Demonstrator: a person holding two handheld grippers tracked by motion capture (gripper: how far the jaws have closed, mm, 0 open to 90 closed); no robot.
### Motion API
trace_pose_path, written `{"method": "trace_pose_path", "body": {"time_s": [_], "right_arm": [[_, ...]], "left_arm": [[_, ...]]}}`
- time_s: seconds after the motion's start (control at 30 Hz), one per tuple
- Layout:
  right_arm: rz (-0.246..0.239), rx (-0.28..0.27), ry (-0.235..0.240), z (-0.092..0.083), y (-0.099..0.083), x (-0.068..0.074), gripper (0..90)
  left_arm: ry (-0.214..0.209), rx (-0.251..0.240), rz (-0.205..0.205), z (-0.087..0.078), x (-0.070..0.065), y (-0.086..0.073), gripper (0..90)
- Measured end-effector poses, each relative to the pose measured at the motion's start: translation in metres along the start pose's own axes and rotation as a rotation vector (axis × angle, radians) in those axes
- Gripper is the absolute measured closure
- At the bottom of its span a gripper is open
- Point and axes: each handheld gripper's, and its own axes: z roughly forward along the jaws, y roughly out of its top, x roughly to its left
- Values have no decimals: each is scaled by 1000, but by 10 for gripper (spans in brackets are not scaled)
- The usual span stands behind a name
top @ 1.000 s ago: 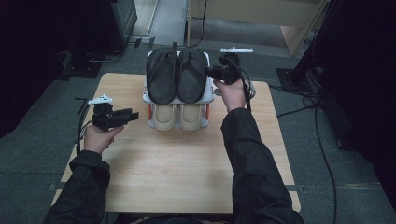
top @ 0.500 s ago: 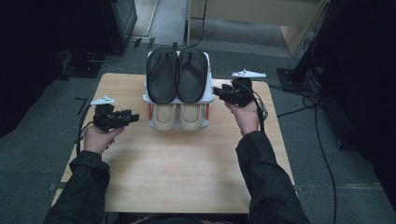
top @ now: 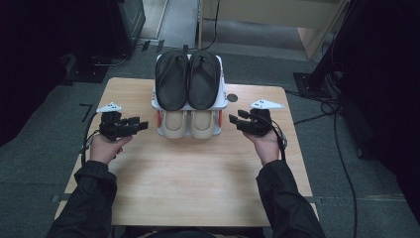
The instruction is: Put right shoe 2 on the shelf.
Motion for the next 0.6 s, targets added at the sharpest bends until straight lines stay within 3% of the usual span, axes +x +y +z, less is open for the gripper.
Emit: {"method": "trace_pose_path", "body": {"time_s": [0.37,0.5,0.6], "right_arm": [[-18,34,15,0,-44,-3,519],[-20,31,27,1,-54,-6,499],[-14,-1,35,2,-63,-7,489]], "left_arm": [[-6,-14,15,2,-2,-3,410],[-10,-17,-2,4,-5,-6,372],[-11,-11,9,4,-8,-8,357]]}}
